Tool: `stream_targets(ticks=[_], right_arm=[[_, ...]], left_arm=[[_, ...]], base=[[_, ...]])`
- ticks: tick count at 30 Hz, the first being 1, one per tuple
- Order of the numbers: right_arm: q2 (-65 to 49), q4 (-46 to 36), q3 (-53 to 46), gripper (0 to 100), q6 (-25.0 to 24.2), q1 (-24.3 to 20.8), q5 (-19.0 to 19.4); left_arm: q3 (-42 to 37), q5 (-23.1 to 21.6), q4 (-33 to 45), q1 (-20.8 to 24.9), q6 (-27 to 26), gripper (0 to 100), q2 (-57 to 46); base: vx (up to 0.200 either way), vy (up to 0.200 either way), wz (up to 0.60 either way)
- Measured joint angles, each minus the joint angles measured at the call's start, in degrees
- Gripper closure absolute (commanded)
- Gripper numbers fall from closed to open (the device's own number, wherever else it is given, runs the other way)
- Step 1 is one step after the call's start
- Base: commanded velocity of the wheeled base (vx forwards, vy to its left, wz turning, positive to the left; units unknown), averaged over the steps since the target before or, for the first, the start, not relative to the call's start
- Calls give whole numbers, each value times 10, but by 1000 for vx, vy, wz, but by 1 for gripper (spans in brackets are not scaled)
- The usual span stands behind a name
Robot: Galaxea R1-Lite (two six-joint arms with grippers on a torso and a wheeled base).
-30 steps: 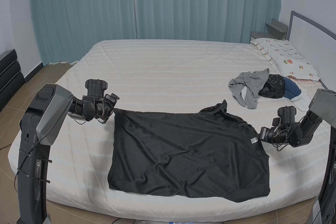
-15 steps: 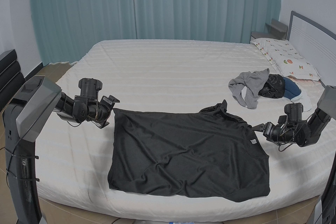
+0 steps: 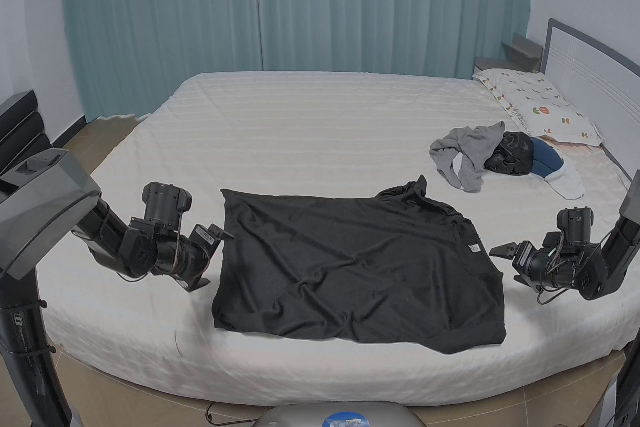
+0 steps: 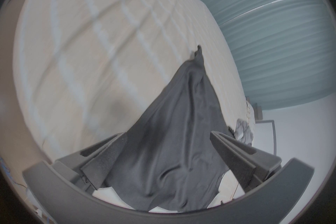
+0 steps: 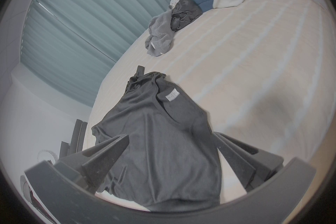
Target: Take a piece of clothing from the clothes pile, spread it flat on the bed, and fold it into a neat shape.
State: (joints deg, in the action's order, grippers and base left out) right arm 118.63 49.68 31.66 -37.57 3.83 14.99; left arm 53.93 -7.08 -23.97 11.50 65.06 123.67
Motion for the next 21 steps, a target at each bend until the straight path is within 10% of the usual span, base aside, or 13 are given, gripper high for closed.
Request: stream_targets(ticks=[21], right_arm=[[6,53,-61,0,-39,-15,-6]], left_arm=[[-66,100,-80,52,-33,0,30]], base=[[0,0,0]])
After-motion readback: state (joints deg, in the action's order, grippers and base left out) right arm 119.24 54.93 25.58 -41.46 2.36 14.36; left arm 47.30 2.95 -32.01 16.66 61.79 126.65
